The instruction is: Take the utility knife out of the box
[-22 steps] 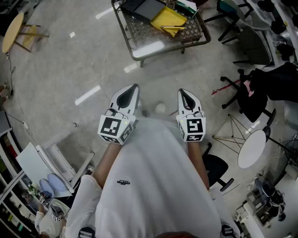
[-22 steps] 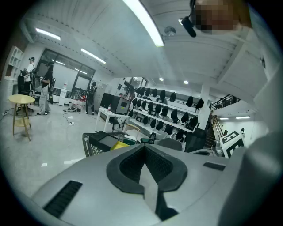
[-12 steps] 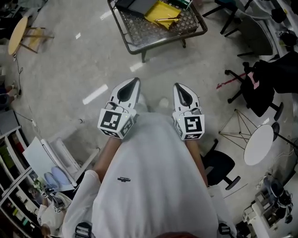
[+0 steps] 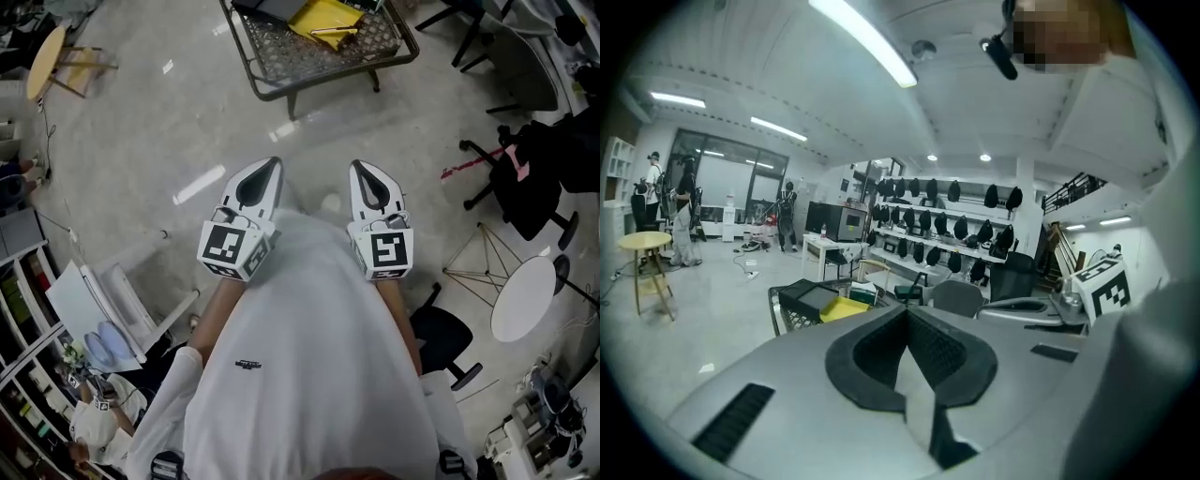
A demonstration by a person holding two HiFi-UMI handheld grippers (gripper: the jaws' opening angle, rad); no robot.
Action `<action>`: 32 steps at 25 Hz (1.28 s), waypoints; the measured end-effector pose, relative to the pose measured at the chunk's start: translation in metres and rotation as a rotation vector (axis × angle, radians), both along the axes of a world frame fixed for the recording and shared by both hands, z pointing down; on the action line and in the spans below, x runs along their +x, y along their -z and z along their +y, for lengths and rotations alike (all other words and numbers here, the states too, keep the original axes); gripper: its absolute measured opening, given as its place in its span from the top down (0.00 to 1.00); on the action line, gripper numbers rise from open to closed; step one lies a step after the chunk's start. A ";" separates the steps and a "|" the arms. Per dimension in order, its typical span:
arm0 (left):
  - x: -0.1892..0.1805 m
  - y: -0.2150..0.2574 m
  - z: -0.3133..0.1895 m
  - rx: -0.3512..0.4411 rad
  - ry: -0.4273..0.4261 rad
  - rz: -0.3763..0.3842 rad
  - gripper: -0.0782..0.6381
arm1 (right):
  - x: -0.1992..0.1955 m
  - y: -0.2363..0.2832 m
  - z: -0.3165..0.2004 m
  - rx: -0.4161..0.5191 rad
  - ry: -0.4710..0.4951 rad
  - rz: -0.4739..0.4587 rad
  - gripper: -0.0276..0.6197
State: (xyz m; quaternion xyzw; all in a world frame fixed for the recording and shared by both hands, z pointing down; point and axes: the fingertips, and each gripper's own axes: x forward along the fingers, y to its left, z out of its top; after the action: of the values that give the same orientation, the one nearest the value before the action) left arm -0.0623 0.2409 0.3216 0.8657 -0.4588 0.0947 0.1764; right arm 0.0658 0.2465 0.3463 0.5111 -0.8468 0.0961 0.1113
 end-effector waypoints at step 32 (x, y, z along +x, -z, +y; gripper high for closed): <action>-0.007 0.009 -0.311 0.023 -0.205 0.097 0.89 | -0.021 0.007 -0.284 -0.035 -0.207 0.010 0.96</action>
State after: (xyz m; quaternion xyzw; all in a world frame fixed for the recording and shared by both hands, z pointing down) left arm -0.0693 -0.0702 0.3125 0.9137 -0.3597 0.0648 0.1776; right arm 0.0451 -0.0378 0.3393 0.5944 -0.7871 0.1192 0.1141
